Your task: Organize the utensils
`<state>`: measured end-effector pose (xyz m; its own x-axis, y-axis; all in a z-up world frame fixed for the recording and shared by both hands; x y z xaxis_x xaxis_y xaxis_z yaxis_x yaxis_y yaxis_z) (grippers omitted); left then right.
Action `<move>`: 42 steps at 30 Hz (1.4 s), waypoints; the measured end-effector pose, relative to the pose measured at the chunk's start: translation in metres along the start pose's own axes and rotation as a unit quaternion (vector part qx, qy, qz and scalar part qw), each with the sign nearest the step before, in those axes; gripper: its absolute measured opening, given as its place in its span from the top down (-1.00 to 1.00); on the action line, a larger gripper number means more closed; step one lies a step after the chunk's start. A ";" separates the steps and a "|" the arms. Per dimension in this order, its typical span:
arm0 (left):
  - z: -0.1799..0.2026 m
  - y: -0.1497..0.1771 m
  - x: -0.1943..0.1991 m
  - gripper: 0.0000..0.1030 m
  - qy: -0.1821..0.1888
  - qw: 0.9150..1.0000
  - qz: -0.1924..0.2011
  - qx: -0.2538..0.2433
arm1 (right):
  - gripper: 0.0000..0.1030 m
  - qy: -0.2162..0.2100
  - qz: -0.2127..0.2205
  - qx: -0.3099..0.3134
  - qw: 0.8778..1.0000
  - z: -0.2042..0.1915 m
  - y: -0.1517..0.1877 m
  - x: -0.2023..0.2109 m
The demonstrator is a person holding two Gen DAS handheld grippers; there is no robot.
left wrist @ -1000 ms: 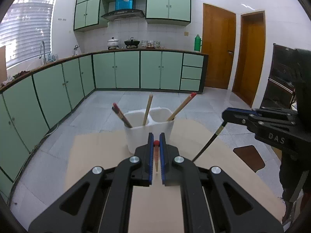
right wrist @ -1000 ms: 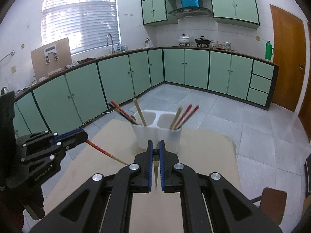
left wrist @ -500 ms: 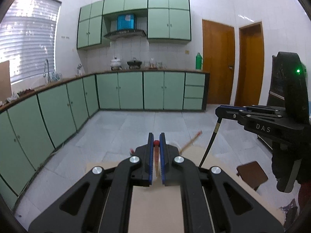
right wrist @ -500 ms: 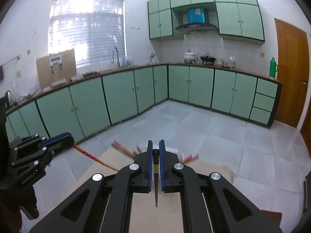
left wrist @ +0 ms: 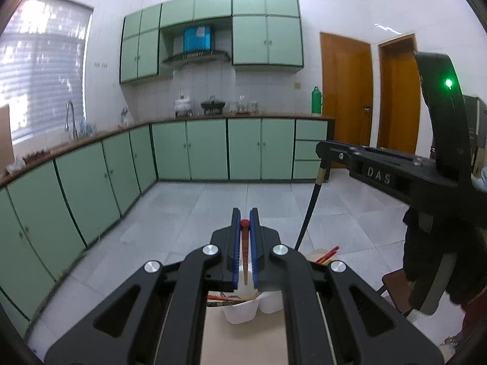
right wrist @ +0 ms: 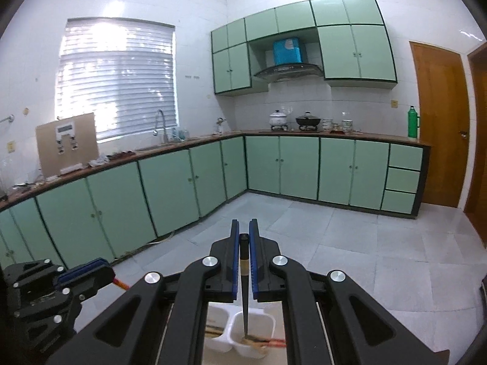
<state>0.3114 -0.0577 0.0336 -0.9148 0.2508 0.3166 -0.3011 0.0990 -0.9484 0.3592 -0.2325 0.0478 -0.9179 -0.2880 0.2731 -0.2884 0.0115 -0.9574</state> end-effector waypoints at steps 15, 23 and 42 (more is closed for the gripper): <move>-0.022 0.041 -0.053 0.78 0.011 0.997 -0.066 0.035 | 0.49 -0.009 -0.079 -0.040 0.996 0.029 0.060 -0.035; -0.034 0.038 -0.012 0.21 -0.007 0.998 -0.038 0.053 | -0.32 0.022 -0.047 -0.055 0.997 0.045 0.062 0.021; -0.011 0.135 0.102 -0.62 -0.030 0.995 -0.062 0.078 | -0.88 0.037 -0.077 -0.026 0.996 0.011 0.167 0.152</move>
<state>0.1809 -0.0081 -0.0617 -0.8813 0.1868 0.4340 -0.4462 -0.0270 -0.8945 0.1745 -0.2851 -0.0717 -0.8786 -0.2190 0.4244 -0.4395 0.0227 -0.8980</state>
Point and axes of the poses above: each gripper's, at about its wrist camera, not at the fingertips, and x roughly against the way its jaws point, z to its right, y to its underside, the point moved 6 cm from there along -x, roughly the way its jaws point, and after that the axes turned 2 degrees about z, right-handed, at the moved point
